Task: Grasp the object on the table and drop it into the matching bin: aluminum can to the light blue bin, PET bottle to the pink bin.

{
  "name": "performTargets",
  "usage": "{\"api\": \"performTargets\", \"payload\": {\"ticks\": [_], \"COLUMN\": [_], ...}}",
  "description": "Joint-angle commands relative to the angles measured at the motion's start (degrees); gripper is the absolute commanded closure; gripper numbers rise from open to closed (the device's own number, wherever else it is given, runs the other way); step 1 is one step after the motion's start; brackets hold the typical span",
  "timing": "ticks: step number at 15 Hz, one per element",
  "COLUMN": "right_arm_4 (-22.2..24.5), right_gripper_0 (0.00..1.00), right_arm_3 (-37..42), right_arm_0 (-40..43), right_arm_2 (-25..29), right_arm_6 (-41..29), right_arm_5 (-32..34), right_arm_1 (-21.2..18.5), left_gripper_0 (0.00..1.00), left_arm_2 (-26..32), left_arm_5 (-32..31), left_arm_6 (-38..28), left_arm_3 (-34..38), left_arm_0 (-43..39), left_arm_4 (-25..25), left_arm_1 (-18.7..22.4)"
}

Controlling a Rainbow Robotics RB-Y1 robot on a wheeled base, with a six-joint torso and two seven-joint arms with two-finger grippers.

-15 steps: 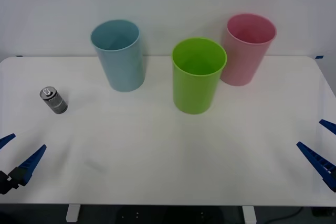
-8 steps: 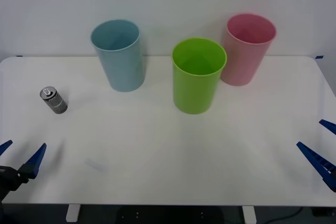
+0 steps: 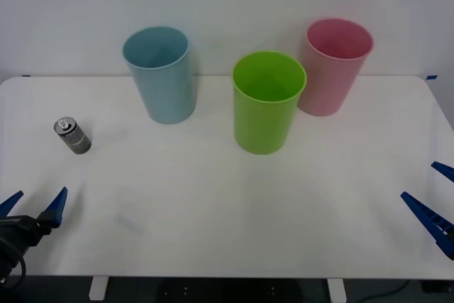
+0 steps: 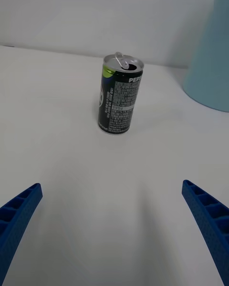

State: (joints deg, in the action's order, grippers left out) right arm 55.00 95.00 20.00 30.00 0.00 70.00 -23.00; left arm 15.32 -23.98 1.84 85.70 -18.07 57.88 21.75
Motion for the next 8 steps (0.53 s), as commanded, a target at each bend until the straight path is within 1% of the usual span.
{"api": "performTargets", "payload": {"ticks": [1,3,4,6,8], "right_arm_4": [0.00,0.00,0.00,0.00,0.00], "right_gripper_0": [0.00,0.00,0.00,0.00,0.00], "right_arm_3": [0.00,0.00,0.00,0.00,0.00], "right_arm_0": [0.00,0.00,0.00,0.00,0.00], "right_arm_2": [0.00,0.00,0.00,0.00,0.00], "right_arm_6": [0.00,0.00,0.00,0.00,0.00], "right_arm_5": [0.00,0.00,0.00,0.00,0.00], "right_arm_1": [0.00,0.00,0.00,0.00,0.00], "left_gripper_0": [0.00,0.00,0.00,0.00,0.00], "left_arm_2": [-1.43,-2.49,-2.49,-2.49,-2.49], "left_arm_5": [1.40,2.71,2.98,3.51,3.94], "left_arm_6": [-0.08,0.80,1.50,4.93,5.63], "left_arm_3": [-2.64,-2.64,-2.64,-3.17,-3.78], "left_arm_0": [2.43,3.22,3.83,4.98,6.47], "left_arm_4": [-1.98,-3.21,-3.12,-3.56,-3.56], "left_arm_1": [-0.04,-0.12,-0.56,-1.35,-1.97]}}
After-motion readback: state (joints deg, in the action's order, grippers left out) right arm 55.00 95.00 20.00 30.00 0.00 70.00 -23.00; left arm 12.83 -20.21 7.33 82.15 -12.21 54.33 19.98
